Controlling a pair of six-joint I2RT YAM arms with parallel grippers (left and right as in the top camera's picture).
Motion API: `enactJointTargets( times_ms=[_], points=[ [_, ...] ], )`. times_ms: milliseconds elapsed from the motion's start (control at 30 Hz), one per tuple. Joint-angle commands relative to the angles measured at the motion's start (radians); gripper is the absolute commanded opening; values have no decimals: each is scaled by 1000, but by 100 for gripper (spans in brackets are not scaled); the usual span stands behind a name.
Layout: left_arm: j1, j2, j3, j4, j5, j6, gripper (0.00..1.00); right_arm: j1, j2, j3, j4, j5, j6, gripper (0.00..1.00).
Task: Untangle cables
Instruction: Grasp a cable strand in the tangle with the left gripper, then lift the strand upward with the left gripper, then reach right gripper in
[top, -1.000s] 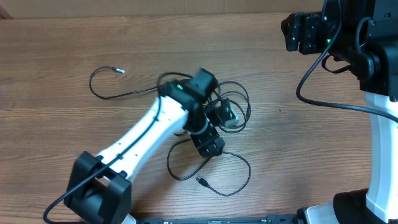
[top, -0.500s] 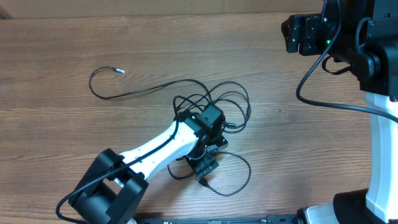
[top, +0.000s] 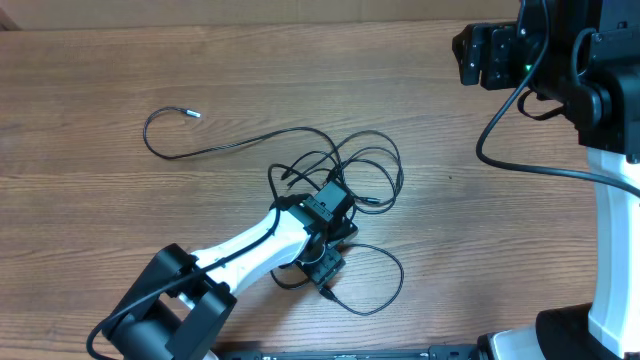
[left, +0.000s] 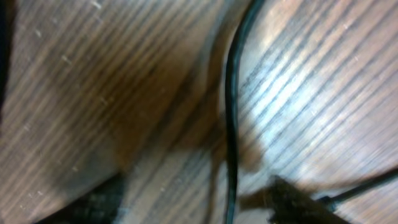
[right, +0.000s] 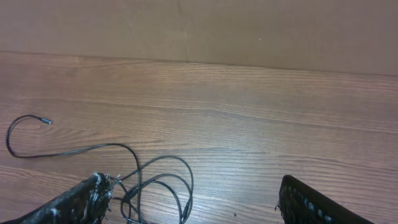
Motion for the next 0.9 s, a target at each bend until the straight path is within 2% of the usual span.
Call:
enactJointTargets(
  times_ms=[0,100,133,167,200,233,267,367,433,500,600,700,767,833,867],
  points=[
    [4,26,-84,19,52,-35,5,0,-29,27,9,-3,-7,88],
    [4,26,-84,30,23,-81,4,0,-29,27,8,-3,-7,91],
    [4,26,-84,32,22,-93,4,0,-29,27,8,-3,-7,86],
    [4,26,-82,33,23,-103,4,0,-29,27,8,-3,-6,73],
    [4,26,-71,31,23,-120,4,0,-29,27,9,-3,-7,34],
    [6,26,-61,28,26,-132,4,0,-29,27,9,-3,-6,13],
    [13,26,-41,18,26,-152,4,0,-29,27,9,-3,-6,4],
    [66,26,105,-70,36,-228,4,0,-29,27,9,-2,-6,4],
    [119,21,238,-132,102,-258,4,0,-29,27,9,4,-6,4],
    [202,20,418,-193,263,-260,4,0,-29,27,8,13,-6,4],
    [345,20,684,-237,603,-277,4,0,-29,25,4,20,-6,4],
    [444,20,865,-233,818,-346,4,0,-27,5,5,19,1,4],
    [513,20,1037,-229,933,-428,4,0,-16,-24,5,8,1,4],
    [546,20,1135,-228,970,-478,4,0,-3,-54,10,-20,0,6],
    [562,20,1184,-222,976,-507,4,0,7,-80,15,-37,0,13]
  ],
)
